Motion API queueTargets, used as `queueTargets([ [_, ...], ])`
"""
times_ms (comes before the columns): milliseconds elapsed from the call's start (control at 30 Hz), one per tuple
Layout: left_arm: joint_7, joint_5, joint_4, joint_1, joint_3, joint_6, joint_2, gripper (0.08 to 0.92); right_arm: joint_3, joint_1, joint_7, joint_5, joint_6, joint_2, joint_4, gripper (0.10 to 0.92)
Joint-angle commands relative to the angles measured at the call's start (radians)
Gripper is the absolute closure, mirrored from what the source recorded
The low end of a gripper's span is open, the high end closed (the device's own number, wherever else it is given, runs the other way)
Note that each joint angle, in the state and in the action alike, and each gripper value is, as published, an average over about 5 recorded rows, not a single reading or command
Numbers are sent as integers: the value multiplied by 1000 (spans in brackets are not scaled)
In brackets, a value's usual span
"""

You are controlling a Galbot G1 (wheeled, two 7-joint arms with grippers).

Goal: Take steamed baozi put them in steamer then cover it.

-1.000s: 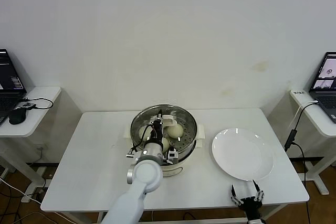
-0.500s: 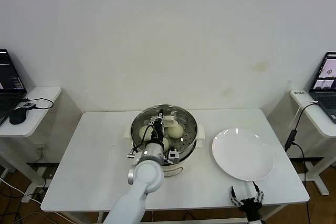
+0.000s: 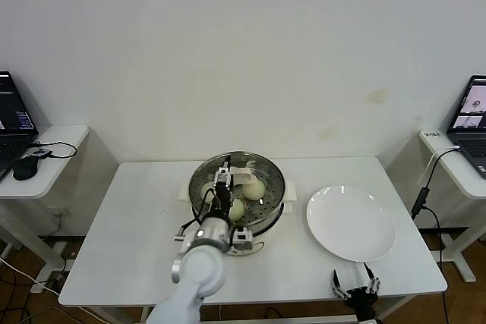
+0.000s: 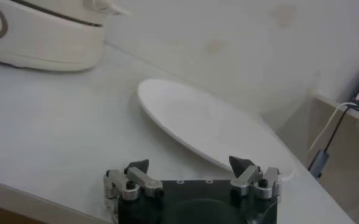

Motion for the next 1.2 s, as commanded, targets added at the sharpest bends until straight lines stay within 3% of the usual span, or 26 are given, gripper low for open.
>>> queueTargets([
  [33,-122,-249,-375,335,-115,-74,126,269,-4,1,1,3,1,-1,-2,203],
  [200,-328,-750,-460,565,-289,-171,203,183,-17,-7,5,29,14,-5,8,203],
  [333,-447,-1251,-398,650,-480,-381,174,178,-30,-20,6,56,35,-15,30,203],
  [433,-504,-1492,-351,705,-534,-459,156,177,-48,-39,2,85,46,-30,61,203],
  [767,-537,-1782,-266,853,-546,-520,117,177,-94,-158,-70,294,24,-141,216,203],
  [933,-518,-1781,-204,849,-516,-583,82,177,-89,-190,-92,358,-3,-169,263,202],
  [1200,-495,-1758,-180,832,-491,-583,47,177,-77,-213,-112,415,-34,-185,318,203],
])
